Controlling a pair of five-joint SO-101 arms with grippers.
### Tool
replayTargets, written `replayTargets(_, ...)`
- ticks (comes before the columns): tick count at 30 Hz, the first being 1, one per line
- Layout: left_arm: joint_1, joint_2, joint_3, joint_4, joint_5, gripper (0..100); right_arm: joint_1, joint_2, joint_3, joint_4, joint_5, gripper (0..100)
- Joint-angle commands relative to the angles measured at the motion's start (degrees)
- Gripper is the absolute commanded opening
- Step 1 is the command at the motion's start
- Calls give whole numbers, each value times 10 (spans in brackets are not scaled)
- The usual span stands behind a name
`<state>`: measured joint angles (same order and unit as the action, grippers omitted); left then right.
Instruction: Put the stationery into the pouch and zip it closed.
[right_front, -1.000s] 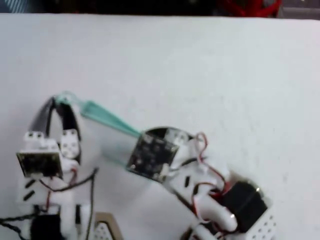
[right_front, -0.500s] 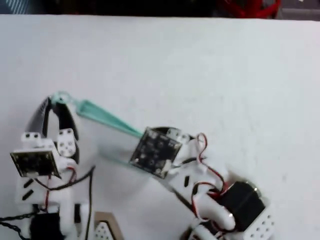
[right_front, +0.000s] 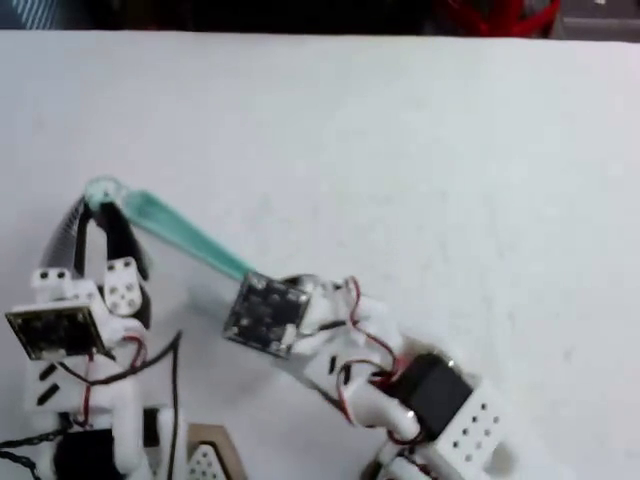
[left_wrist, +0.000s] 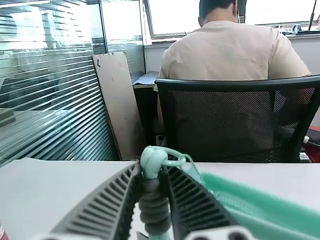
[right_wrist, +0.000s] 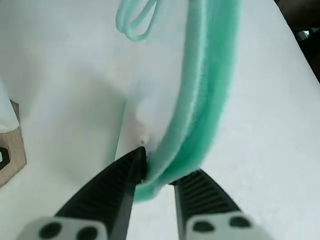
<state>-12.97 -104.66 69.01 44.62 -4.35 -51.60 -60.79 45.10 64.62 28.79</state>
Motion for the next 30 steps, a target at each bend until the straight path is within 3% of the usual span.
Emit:
replayTargets(1,5,-1,-1,9,5,25,-11,0,1,-29,-6,19)
replayTargets(5,5,-1,11,5,5,25,-11,0,14,-58,-48,20)
replayTargets(11,6,-1,16,8,5,24,-14,0,53,-114,-53,22)
replayTargets(17,6,-1,15,4,5,24,-58,1,62,-135,-53,119)
replayTargets(23,6,-1,17,8,5,24,-61,6,89,-216,-49,17)
replayTargets(27,6,-1,16,5,4,28,-57,6,122,-265,-48,18)
replayTargets(30,5,-1,14,8,7,110,-22,1,137,-285,-48,19)
